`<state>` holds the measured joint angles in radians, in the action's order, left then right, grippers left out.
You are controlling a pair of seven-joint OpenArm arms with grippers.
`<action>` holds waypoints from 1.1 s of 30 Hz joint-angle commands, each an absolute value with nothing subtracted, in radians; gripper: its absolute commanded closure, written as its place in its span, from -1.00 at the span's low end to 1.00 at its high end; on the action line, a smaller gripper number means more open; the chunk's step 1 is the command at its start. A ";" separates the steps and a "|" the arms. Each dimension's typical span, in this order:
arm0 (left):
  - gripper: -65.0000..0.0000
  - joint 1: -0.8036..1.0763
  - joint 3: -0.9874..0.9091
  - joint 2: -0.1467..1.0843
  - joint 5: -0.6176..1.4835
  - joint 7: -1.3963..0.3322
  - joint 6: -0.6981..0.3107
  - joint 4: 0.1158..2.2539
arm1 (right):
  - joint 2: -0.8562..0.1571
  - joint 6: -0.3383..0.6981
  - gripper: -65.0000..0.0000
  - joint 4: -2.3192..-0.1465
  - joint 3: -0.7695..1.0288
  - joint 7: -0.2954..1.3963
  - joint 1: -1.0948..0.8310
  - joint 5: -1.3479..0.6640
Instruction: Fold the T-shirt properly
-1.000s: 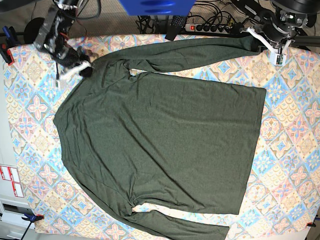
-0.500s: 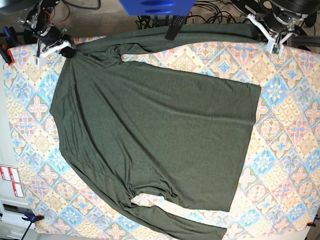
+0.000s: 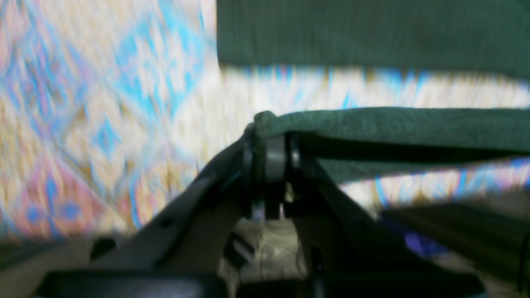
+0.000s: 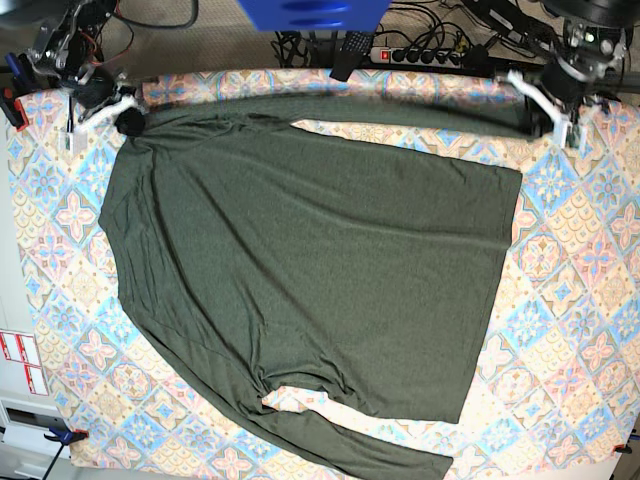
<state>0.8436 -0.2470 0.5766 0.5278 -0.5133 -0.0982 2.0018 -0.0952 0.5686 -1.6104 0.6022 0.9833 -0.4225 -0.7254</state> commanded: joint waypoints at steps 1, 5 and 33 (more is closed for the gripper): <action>1.00 0.832 -0.259 0.587 0.526 -0.498 -0.091 2.014 | -0.110 0.578 0.99 -1.633 0.607 0.958 -0.407 -0.751; 1.00 0.745 -0.259 0.587 0.522 -0.499 -0.090 1.995 | -0.110 0.578 0.99 -1.632 0.605 0.958 -0.357 -0.751; 0.82 0.392 -0.125 0.585 0.518 -0.499 -0.088 1.589 | -0.105 0.575 0.99 -1.549 0.501 0.949 -0.245 -0.748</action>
<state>0.3962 -0.1158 0.5648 0.5232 -0.5217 -0.0937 1.5734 -0.0921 0.5678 -1.5314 0.4946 0.9661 -0.2527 -0.7307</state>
